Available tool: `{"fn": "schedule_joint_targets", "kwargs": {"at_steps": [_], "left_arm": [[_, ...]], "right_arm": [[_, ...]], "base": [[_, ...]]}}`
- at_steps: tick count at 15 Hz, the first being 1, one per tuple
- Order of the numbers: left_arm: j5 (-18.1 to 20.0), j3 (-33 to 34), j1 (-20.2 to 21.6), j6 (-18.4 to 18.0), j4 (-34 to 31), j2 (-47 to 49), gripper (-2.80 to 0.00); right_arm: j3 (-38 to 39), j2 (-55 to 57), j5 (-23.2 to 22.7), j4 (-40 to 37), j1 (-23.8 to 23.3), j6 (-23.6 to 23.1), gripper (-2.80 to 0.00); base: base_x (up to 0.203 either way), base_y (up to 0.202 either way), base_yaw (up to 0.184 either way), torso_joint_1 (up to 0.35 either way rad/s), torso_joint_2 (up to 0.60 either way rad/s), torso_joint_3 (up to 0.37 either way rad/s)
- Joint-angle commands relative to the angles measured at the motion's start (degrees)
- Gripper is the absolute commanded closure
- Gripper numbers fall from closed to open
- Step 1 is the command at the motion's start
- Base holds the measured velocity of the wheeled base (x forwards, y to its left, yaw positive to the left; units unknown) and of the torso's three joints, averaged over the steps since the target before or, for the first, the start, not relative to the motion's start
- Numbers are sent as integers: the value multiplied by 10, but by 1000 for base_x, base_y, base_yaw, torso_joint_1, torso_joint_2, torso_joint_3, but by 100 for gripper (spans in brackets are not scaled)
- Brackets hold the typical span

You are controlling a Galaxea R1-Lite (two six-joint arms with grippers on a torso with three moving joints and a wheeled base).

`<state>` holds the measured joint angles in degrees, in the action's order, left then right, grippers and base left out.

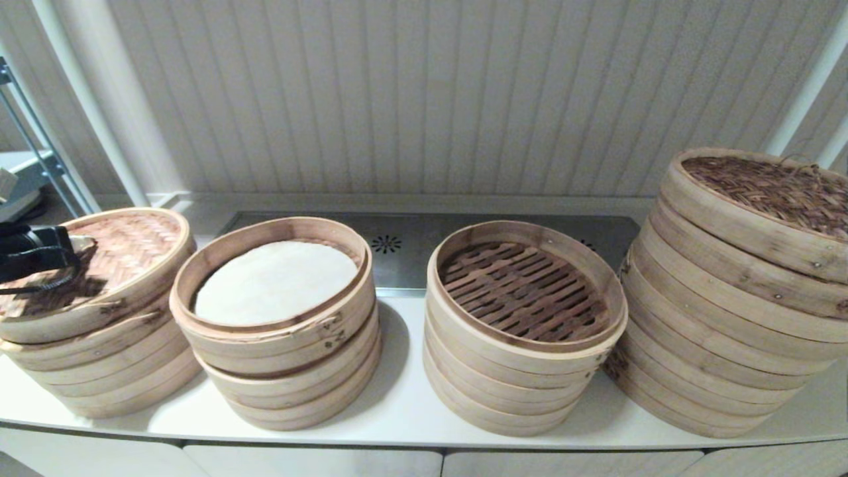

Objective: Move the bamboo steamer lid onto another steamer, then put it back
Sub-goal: Put the steamer

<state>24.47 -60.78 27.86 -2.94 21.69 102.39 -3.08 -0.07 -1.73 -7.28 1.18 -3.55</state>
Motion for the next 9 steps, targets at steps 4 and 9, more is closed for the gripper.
{"fn": "schedule_joint_targets", "kwargs": {"at_steps": [4, 9], "left_arm": [[1, 1, 1, 0, 4, 5, 0], [1, 2, 1, -2, 3, 2, 0]], "right_arm": [[0, -2, 0, -1, 0, -1, 0], [0, -2, 0, -1, 0, -1, 0]], "base": [[0, 0, 0, 0, 0, 0], [0, 0, 0, 0, 0, 0]]}}
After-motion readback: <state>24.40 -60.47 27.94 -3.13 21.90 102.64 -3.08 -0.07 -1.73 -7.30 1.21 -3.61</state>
